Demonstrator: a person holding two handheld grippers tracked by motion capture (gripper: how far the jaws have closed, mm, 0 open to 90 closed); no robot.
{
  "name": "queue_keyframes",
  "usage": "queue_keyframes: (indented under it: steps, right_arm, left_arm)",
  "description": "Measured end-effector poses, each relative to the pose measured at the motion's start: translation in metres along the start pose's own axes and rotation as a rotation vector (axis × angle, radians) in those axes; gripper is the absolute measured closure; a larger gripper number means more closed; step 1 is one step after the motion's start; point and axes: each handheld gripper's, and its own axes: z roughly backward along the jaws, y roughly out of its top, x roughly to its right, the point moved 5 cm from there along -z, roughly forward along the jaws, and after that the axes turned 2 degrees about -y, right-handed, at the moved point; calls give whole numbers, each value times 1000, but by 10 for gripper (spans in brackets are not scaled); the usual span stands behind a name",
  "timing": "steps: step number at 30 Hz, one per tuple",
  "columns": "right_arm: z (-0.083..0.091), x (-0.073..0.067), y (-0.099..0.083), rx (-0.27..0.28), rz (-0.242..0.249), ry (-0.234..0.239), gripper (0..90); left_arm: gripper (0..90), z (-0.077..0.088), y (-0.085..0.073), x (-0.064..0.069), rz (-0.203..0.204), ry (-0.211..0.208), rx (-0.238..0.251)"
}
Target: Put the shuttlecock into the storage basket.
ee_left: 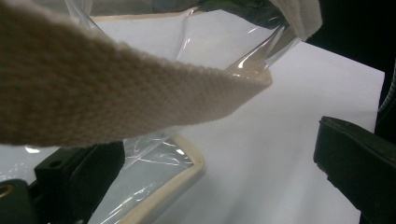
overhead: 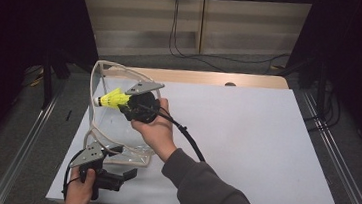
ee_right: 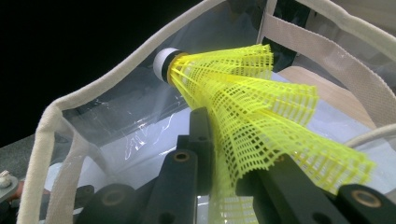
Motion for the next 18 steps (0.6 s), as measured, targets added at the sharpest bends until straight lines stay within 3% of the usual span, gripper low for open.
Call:
queue_keyframes:
  steps: [6, 18]
  right_arm:
    - [-3, 2, -1, -4, -5, -14, 825]
    - [0, -5, 3, 0, -6, 5, 824]
  left_arm:
    - [20, 0, 0, 0, -5, 0, 1]
    - [20, 1, 1, 0, -4, -1, 4]
